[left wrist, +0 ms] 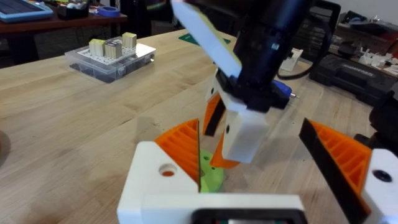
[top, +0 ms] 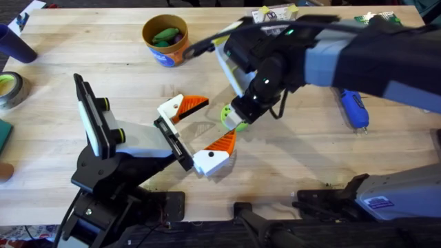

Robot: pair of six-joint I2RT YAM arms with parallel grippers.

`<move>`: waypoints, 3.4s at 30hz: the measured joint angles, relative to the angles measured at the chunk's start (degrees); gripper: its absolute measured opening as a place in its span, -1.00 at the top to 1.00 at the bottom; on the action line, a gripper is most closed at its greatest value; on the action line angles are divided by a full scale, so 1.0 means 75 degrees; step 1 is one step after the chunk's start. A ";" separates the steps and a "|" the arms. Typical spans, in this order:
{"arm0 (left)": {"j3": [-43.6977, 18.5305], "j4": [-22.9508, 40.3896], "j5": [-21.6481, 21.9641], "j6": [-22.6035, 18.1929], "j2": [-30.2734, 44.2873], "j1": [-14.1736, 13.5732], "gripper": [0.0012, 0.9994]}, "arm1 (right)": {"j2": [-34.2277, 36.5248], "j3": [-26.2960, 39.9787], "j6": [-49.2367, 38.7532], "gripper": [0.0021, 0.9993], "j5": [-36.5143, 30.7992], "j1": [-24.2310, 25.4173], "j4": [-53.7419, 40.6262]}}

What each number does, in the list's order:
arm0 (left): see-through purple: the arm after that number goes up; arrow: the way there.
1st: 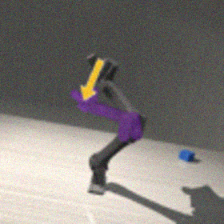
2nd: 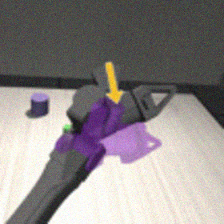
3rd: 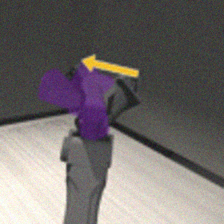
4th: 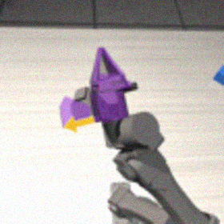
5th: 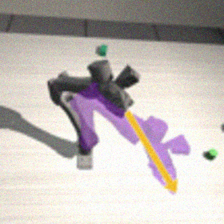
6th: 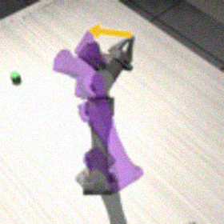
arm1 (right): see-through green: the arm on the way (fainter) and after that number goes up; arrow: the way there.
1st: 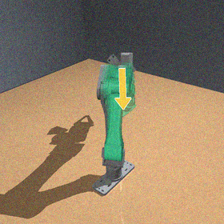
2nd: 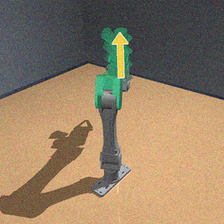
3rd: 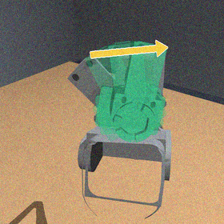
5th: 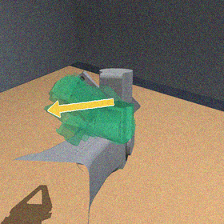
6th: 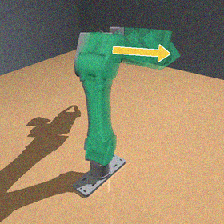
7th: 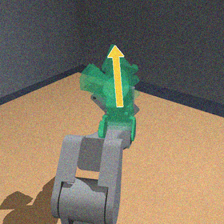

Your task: Pick up the gripper from the table and insert it into the empty holder that is missing its gripper. Then pick up a screw, insert it into the mounting hole, and use the screwdriver to tighten it. Finally, clean up the table by picking up the vegetable and placing it into the bucket.

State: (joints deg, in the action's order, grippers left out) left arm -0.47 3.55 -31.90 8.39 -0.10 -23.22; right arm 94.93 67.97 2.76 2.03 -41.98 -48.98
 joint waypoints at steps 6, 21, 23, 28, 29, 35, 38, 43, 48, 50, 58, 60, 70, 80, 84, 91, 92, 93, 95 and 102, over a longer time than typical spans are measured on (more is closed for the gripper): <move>0.0000 -0.0026 0.0003 0.0005 0.0012 0.0000 -0.98 | 0.0019 -0.0036 0.0003 -0.29 0.0034 -0.0101 -0.0294; 0.0000 -0.0026 0.0006 0.0023 0.0012 0.0000 -0.98 | -0.2217 -0.0179 0.0038 -0.29 0.0048 -0.0101 -0.1179; 0.0000 -0.0026 0.0003 0.0023 0.0015 0.0000 -0.98 | -0.2779 -0.0453 0.0078 -0.29 0.0051 -0.0101 -0.0937; 0.0000 -0.0026 0.0006 0.0026 0.0015 0.0000 -0.98 | -0.4098 -0.1727 0.0269 -0.29 0.0051 -0.0101 0.0377; 0.0000 -0.0026 0.0006 0.0026 0.0015 0.0000 -0.98 | -0.4224 -0.2010 0.0306 -0.29 0.0048 -0.0098 0.0656; 0.0000 -0.0026 0.0003 0.0026 0.0015 0.0000 -0.98 | -0.4016 -0.3073 0.0589 -0.29 0.0051 -0.0098 0.1730; 0.0000 -0.0026 0.0003 0.0026 0.0015 0.0000 -0.98 | -0.3666 -0.3151 0.0630 -0.29 0.0051 -0.0098 0.2018; 0.0000 -0.0026 0.0006 0.0026 0.0015 0.0000 -0.98 | -0.3037 -0.3157 0.0664 -0.29 0.0051 -0.0098 0.2716; 0.0000 -0.0026 0.0006 0.0026 0.0015 0.0000 -0.98 | -0.2542 -0.3160 0.0670 -0.07 0.0048 -0.0101 0.3188; 0.0000 -0.0026 0.0006 0.0026 0.0012 0.0000 -0.98 | -0.2392 -0.3160 0.0708 0.04 0.0048 -0.0098 0.3224; 0.0000 -0.0026 0.0006 0.0026 0.0015 0.0000 -0.98 | -0.1998 -0.3160 0.0749 0.33 0.0048 -0.0098 0.3261; 0.0000 -0.0026 0.0006 0.0026 0.0012 0.0000 -0.98 | -0.1929 -0.3160 0.0749 0.34 0.0033 -0.0098 0.3288; 0.0000 -0.0026 0.0006 0.0026 0.0015 0.0000 -0.98 | -0.1754 -0.3110 0.0749 0.82 -0.0092 -0.0086 0.3419; 0.0000 -0.0026 0.0006 0.0026 0.0015 0.0000 -0.98 | -0.1754 -0.3110 0.0772 0.99 -0.0075 -0.0052 0.3428; 0.0000 -0.0026 0.0006 0.0026 0.0015 0.0000 -0.98 | -0.1757 -0.3079 0.0772 0.99 -0.0068 0.0097 0.3417; 0.0000 -0.0026 0.0006 0.0026 0.0012 0.0000 -0.98 | -0.1946 -0.2563 0.0555 0.99 -0.0127 0.0287 0.2552; 0.0000 -0.0026 0.0006 0.0026 0.0015 0.0000 -0.98 | -0.1987 -0.2299 0.0473 0.99 -0.0129 0.0287 0.2187; 0.0000 -0.0026 0.0006 0.0023 0.0015 0.0000 -0.98 | -0.2023 -0.2020 0.0409 0.99 -0.0132 0.0287 0.1867; 0.0000 -0.0026 0.0006 0.0026 0.0015 0.0000 -0.98 | -0.2076 -0.1468 0.0315 0.99 -0.0130 0.0287 0.1409; 0.0000 -0.0026 0.0006 0.0026 0.0015 0.0000 -0.98 | -0.2136 0.0328 0.0060 0.99 -0.0122 0.0281 0.0249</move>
State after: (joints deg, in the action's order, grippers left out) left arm -0.47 3.36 -31.86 8.58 0.01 -23.22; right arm 78.91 70.43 3.21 1.12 -39.88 -47.11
